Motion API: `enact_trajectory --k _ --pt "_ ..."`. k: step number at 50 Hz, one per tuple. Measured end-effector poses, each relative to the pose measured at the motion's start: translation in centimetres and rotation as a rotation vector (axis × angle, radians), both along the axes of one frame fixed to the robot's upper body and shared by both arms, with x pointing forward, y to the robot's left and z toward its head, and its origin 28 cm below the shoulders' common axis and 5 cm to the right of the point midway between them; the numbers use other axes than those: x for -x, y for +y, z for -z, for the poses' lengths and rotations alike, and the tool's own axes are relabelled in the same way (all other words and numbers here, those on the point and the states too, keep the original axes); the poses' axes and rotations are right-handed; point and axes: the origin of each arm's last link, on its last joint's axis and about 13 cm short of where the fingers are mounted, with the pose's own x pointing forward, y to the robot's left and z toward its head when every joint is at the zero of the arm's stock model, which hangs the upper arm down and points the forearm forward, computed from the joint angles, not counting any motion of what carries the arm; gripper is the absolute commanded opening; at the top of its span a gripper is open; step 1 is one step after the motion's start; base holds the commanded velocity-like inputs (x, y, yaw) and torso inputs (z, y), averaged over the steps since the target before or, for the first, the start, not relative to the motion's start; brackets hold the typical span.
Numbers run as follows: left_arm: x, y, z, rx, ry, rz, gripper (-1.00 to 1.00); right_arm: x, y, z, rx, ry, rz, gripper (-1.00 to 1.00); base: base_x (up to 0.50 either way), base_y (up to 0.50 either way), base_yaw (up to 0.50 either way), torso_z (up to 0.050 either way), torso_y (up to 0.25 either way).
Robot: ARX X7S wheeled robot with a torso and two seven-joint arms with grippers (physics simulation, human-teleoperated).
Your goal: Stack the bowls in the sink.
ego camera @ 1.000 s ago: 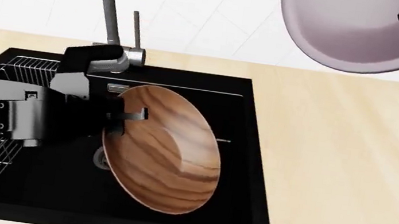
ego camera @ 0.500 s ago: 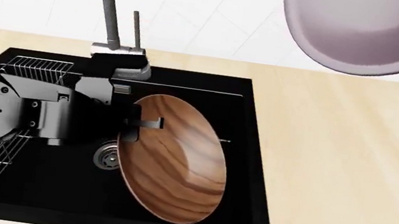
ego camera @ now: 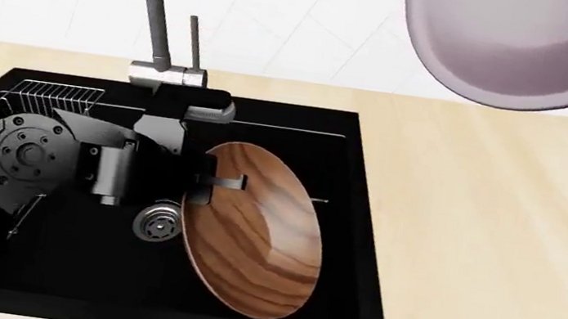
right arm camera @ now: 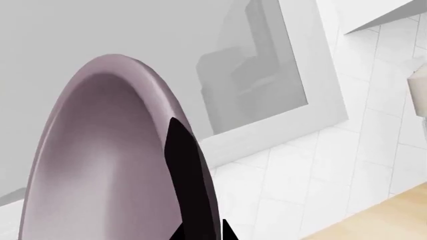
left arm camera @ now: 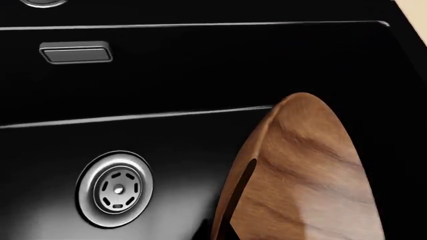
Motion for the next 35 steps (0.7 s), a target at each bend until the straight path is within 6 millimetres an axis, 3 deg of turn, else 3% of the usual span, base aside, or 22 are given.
enact_trajectory --k 26,35 --pt "-4.5 -1.6 3.5 -0.241 -0.011 0.001 -1.0 0.0 -0.1 0.5 -0.008 0.003 0.0 -1.0 0.0 0.0 0.0 0.0 0.0" --pt "-5.6 -1.5 3.7 -0.277 -0.021 0.049 -1.0 0.1 -0.3 0.6 -0.014 0.002 0.005 -1.0 0.0 0.0 0.0 0.0 0.0"
